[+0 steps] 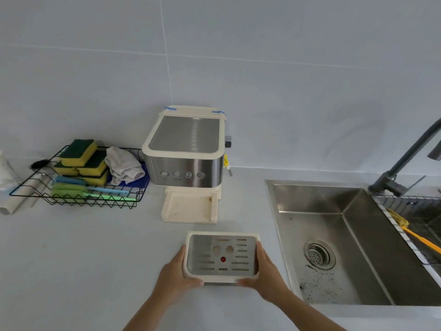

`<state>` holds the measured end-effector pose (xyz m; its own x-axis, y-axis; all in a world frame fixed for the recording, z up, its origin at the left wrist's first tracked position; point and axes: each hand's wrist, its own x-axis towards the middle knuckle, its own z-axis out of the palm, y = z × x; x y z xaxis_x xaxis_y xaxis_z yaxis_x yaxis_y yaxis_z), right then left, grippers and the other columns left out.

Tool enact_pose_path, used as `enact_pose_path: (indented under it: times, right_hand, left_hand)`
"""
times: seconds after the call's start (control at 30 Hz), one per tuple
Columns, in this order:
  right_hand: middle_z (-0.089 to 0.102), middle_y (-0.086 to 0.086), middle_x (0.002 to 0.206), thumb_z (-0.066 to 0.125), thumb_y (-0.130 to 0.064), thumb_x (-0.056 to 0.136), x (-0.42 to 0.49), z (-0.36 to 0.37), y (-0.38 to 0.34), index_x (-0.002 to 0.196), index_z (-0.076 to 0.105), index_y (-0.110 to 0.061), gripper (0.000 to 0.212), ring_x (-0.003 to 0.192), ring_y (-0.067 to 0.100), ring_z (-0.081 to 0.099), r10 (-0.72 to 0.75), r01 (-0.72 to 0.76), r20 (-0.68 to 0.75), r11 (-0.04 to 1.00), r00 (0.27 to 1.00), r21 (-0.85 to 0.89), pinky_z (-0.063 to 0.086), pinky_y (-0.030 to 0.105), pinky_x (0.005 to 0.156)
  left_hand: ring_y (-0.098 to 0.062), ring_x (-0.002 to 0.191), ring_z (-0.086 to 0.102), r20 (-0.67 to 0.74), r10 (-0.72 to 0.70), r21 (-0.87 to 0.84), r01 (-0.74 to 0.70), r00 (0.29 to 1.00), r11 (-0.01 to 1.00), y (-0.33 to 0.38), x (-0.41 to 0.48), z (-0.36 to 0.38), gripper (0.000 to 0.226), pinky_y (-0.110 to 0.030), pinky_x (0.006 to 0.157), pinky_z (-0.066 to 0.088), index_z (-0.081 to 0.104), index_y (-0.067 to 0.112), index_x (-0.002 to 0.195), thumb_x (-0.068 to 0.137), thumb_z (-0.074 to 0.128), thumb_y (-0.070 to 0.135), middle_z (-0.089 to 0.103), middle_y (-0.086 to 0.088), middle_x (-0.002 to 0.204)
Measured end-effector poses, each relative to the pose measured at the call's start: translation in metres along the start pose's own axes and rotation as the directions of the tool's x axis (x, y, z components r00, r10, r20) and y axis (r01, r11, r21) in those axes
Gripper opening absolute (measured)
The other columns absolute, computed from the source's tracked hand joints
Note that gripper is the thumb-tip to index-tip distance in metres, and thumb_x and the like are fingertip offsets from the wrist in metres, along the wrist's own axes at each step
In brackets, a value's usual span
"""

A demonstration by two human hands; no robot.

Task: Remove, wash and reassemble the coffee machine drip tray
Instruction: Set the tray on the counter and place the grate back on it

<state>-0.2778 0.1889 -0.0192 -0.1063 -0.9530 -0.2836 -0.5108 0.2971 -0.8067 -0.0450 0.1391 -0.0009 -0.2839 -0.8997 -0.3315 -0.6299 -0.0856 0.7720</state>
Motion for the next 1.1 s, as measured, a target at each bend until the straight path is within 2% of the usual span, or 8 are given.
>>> enact_pose_path:
  times: [0.13, 0.27, 0.4, 0.57, 0.67, 0.77, 0.97, 1.1]
  right_hand:
    - [0.047, -0.005, 0.126, 0.081, -0.030, 0.054, 0.029, 0.005, -0.025, 0.142, 0.019, -0.023, 0.108, 0.117, 0.012, 0.053, -0.046, 0.046, 0.014, 0.999, 0.999, 0.006, 0.052, 0.033, 0.095]
    - [0.047, -0.001, 0.125, 0.081, -0.019, 0.061, 0.056, 0.012, -0.049, 0.136, 0.025, -0.025, 0.094, 0.114, 0.012, 0.053, -0.082, 0.082, 0.009, 0.996, 0.997, 0.035, 0.052, 0.012, 0.077]
    - [0.049, -0.002, 0.123, 0.082, -0.016, 0.061, 0.078, 0.019, -0.064, 0.133, 0.027, -0.026, 0.091, 0.109, 0.012, 0.053, -0.089, 0.089, -0.012, 0.995, 0.996, 0.032, 0.044, 0.007, 0.070]
    - [0.050, 0.000, 0.124, 0.082, -0.014, 0.061, 0.100, 0.028, -0.075, 0.135, 0.027, -0.026, 0.093, 0.113, 0.017, 0.052, -0.067, 0.067, -0.017, 0.997, 0.998, 0.036, 0.045, 0.022, 0.086]
    - [0.051, 0.000, 0.124, 0.082, -0.016, 0.060, 0.112, 0.033, -0.079, 0.136, 0.026, -0.025, 0.094, 0.115, 0.018, 0.052, -0.056, 0.056, -0.024, 0.998, 0.998, 0.007, 0.046, 0.027, 0.092]
    - [0.051, -0.001, 0.123, 0.082, -0.019, 0.058, 0.124, 0.038, -0.080, 0.136, 0.026, -0.027, 0.096, 0.115, 0.018, 0.051, -0.051, 0.050, -0.026, 0.999, 0.998, -0.015, 0.046, 0.030, 0.093]
    - [0.052, 0.000, 0.122, 0.082, -0.018, 0.060, 0.144, 0.047, -0.079, 0.133, 0.028, -0.025, 0.091, 0.109, 0.018, 0.053, -0.026, 0.025, -0.036, 0.999, 0.999, -0.037, 0.041, 0.025, 0.084]
    - [0.051, 0.001, 0.123, 0.082, -0.016, 0.062, 0.154, 0.049, -0.077, 0.133, 0.027, -0.023, 0.091, 0.107, 0.015, 0.051, -0.034, 0.032, -0.037, 0.998, 0.999, -0.063, 0.043, 0.025, 0.087]
  left_hand:
    - [-0.010, 0.091, 0.058, -0.035, 0.017, 0.029, -0.016, 0.999, 0.999, 0.008, 0.013, -0.030, 0.084, -0.005, 0.061, 0.041, 0.036, 0.022, 0.134, 0.064, 0.080, 0.018, 0.058, 0.013, 0.098]
    - [-0.011, 0.091, 0.060, -0.053, 0.033, 0.034, -0.031, 0.998, 0.999, 0.007, 0.032, -0.058, 0.082, -0.008, 0.064, 0.044, 0.040, 0.023, 0.132, 0.062, 0.082, 0.017, 0.062, 0.012, 0.097]
    - [-0.014, 0.087, 0.058, -0.054, 0.025, 0.081, -0.021, 0.998, 0.997, 0.008, 0.048, -0.078, 0.077, -0.008, 0.062, 0.043, 0.040, 0.018, 0.129, 0.064, 0.081, 0.020, 0.058, 0.011, 0.092]
    - [-0.013, 0.090, 0.051, -0.042, 0.018, 0.105, -0.014, 0.999, 0.994, 0.008, 0.065, -0.092, 0.078, -0.005, 0.060, 0.038, 0.035, 0.012, 0.134, 0.069, 0.077, 0.015, 0.052, 0.007, 0.100]
    - [-0.014, 0.092, 0.050, -0.045, 0.008, 0.106, -0.003, 0.999, 0.994, 0.003, 0.076, -0.097, 0.077, -0.018, 0.073, 0.041, 0.035, 0.011, 0.134, 0.070, 0.077, 0.017, 0.052, 0.005, 0.102]
    - [-0.017, 0.092, 0.054, -0.036, -0.008, 0.121, 0.012, 0.999, 0.993, -0.007, 0.090, -0.101, 0.073, -0.024, 0.074, 0.044, 0.038, 0.012, 0.129, 0.068, 0.078, 0.021, 0.055, 0.003, 0.103]
    - [-0.018, 0.088, 0.055, -0.038, -0.034, 0.153, 0.039, 0.999, 0.987, -0.020, 0.115, -0.107, 0.077, -0.023, 0.067, 0.041, 0.039, 0.016, 0.126, 0.060, 0.078, 0.029, 0.062, -0.003, 0.114]
    - [-0.020, 0.091, 0.055, -0.037, -0.052, 0.186, 0.058, 0.998, 0.981, -0.024, 0.128, -0.106, 0.081, -0.024, 0.069, 0.042, 0.035, 0.016, 0.130, 0.061, 0.076, 0.031, 0.061, -0.004, 0.116]
